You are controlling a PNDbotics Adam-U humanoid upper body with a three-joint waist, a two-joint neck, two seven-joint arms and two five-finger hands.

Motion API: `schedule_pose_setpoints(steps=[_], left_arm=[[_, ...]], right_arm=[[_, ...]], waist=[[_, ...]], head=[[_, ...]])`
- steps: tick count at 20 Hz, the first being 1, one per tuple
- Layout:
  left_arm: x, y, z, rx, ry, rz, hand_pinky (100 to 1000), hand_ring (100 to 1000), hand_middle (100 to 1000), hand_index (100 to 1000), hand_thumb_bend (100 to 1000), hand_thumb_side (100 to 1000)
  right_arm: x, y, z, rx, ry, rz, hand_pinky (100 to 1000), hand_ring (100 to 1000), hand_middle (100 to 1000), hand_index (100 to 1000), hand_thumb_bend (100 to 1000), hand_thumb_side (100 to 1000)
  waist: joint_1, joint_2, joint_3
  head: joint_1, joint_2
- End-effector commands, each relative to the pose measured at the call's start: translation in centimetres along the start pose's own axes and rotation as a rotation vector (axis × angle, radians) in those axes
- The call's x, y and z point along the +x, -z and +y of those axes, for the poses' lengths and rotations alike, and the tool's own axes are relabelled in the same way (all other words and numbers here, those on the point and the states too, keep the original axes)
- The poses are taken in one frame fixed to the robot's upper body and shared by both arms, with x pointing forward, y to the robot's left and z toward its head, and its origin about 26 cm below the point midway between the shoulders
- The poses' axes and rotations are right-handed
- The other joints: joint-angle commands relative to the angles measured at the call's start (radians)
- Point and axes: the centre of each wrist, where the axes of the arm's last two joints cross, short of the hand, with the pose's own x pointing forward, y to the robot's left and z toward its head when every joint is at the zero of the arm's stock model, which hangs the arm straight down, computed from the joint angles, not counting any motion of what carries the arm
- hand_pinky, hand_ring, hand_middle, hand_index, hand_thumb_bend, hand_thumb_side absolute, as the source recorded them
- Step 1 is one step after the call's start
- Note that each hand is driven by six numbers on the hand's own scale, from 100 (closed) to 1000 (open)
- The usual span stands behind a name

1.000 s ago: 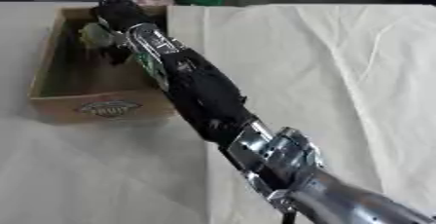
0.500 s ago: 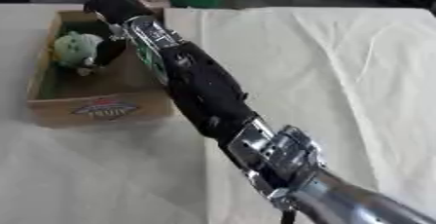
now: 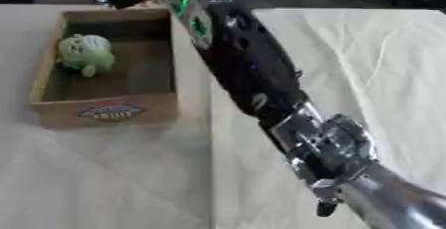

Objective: Pick up objects on the table and place them in the box.

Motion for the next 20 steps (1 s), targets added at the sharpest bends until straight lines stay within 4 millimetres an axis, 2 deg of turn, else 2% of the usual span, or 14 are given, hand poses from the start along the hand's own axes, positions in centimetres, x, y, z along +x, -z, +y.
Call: schedule_pose_setpoints(steps=[1, 2, 7, 9, 10, 13, 15, 16, 18, 19, 20], left_arm=[[0.9, 0.7, 0.4, -0.004, 0.029, -0.038, 763, 512, 524, 706, 100, 605], [0.9, 0.7, 0.4, -0.002, 0.032, -0.039, 763, 512, 524, 706, 100, 605], [0.9, 0.7, 0.5, 0.008, 0.039, -0.042, 764, 513, 524, 706, 100, 604], [0.9, 0.8, 0.5, 0.012, 0.039, -0.046, 764, 513, 525, 706, 100, 603], [1.0, 0.8, 0.5, 0.016, 0.039, -0.047, 765, 514, 526, 706, 100, 601], [0.9, 0.8, 0.6, 0.028, 0.040, -0.046, 766, 514, 525, 706, 100, 601], [0.9, 0.7, 0.6, 0.032, 0.040, -0.047, 766, 514, 525, 706, 100, 601], [0.9, 0.7, 0.6, 0.035, 0.040, -0.048, 766, 514, 525, 706, 100, 599], [0.9, 0.7, 0.7, 0.039, 0.042, -0.049, 766, 514, 525, 705, 100, 594], [0.9, 0.6, 0.7, 0.042, 0.043, -0.050, 766, 514, 525, 705, 100, 598], [0.9, 0.6, 0.8, 0.044, 0.044, -0.050, 766, 514, 525, 705, 100, 599]], right_arm=[[-0.6, -2.3, -5.1, -0.105, 0.009, -0.019, 842, 801, 702, 892, 100, 581], [-0.9, -3.3, -5.8, -0.121, 0.012, -0.025, 837, 796, 695, 898, 100, 583], [-1.3, -8.5, -8.5, -0.235, 0.098, -0.021, 844, 774, 676, 901, 100, 705], [-1.1, -10.6, -9.2, -0.300, 0.164, -0.009, 847, 765, 678, 898, 100, 666], [-1.0, -11.7, -9.3, -0.320, 0.194, -0.002, 849, 759, 677, 893, 100, 636], [-0.7, -14.7, -9.4, -0.367, 0.265, 0.023, 854, 759, 687, 893, 100, 642], [-1.3, -15.9, -9.2, -0.408, 0.300, 0.036, 857, 757, 690, 891, 100, 712], [-1.7, -16.3, -9.0, -0.431, 0.313, 0.030, 858, 759, 693, 887, 100, 789], [-2.5, -17.1, -8.6, -0.482, 0.342, 0.012, 861, 757, 692, 884, 100, 825], [-2.8, -17.4, -8.4, -0.507, 0.358, 0.003, 865, 758, 697, 887, 100, 795], [-3.2, -17.8, -8.1, -0.526, 0.375, -0.001, 872, 759, 705, 894, 100, 809]], waist=[[0.009, -0.023, -0.008], [0.010, -0.023, -0.013], [0.011, -0.019, -0.039], [0.012, -0.016, -0.048], [0.013, -0.014, -0.052], [0.016, -0.005, -0.060], [0.019, -0.001, -0.064], [0.021, 0.002, -0.067], [0.025, 0.006, -0.070], [0.027, 0.007, -0.072], [0.028, 0.009, -0.073]], head=[[0.028, 0.010], [0.035, 0.010], [0.055, 0.012], [0.062, 0.011], [0.064, 0.007], [0.070, -0.006], [0.077, -0.009], [0.080, -0.010], [0.087, -0.012], [0.090, -0.012], [0.093, -0.012]])
